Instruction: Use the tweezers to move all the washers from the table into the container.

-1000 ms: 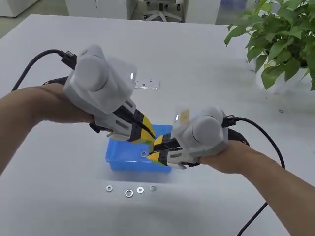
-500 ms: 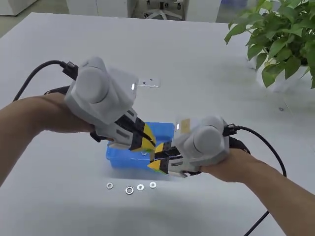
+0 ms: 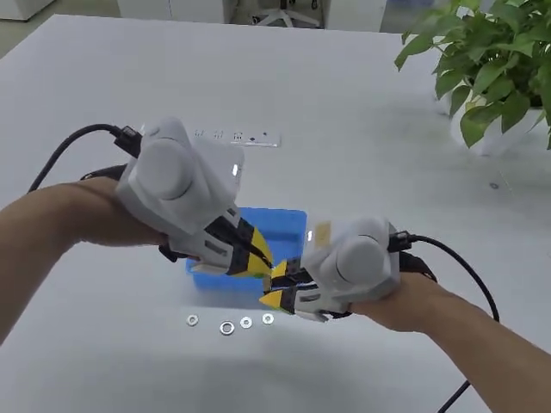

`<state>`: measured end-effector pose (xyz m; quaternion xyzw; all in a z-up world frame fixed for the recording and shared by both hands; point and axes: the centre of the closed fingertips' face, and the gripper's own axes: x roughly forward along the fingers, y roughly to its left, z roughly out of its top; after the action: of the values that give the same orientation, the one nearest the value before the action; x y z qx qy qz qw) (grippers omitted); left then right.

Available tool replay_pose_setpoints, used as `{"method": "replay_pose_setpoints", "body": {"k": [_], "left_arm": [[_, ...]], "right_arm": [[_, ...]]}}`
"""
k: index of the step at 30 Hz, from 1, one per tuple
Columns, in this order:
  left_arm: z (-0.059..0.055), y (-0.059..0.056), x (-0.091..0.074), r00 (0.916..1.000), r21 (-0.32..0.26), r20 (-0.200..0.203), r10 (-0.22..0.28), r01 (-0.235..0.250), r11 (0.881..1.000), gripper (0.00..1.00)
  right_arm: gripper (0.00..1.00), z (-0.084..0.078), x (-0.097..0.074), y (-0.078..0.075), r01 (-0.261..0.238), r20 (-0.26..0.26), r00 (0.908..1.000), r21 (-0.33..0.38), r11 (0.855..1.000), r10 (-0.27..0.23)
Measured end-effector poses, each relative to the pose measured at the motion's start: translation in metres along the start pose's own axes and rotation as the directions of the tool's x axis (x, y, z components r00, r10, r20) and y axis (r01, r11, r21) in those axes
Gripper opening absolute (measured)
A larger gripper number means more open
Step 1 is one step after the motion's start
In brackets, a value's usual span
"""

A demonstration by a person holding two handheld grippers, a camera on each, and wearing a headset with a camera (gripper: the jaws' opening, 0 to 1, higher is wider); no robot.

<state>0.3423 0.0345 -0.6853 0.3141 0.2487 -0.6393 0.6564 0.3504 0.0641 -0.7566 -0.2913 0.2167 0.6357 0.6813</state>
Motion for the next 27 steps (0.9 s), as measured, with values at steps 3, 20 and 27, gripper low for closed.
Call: {"method": "replay_pose_setpoints", "body": {"k": [3,20,27], "left_arm": [[-0.002,-0.003,0.003,1.0000,-0.003,-0.002,-0.008,0.008,1.000,0.06],[-0.016,-0.006,0.018,0.9991,-0.026,-0.015,-0.041,0.040,0.999,0.06],[-0.019,-0.009,0.021,0.9987,-0.036,-0.017,-0.049,0.048,0.998,0.06]], "right_arm": [[0.12,-0.003,0.002,0.003,-0.005,-0.002,1.0000,0.006,1.000,0.005],[0.12,-0.019,0.013,0.011,-0.021,-0.012,0.9997,0.028,0.999,0.022],[0.12,-0.022,0.017,0.013,-0.030,-0.012,0.9995,0.037,0.999,0.030]]}}
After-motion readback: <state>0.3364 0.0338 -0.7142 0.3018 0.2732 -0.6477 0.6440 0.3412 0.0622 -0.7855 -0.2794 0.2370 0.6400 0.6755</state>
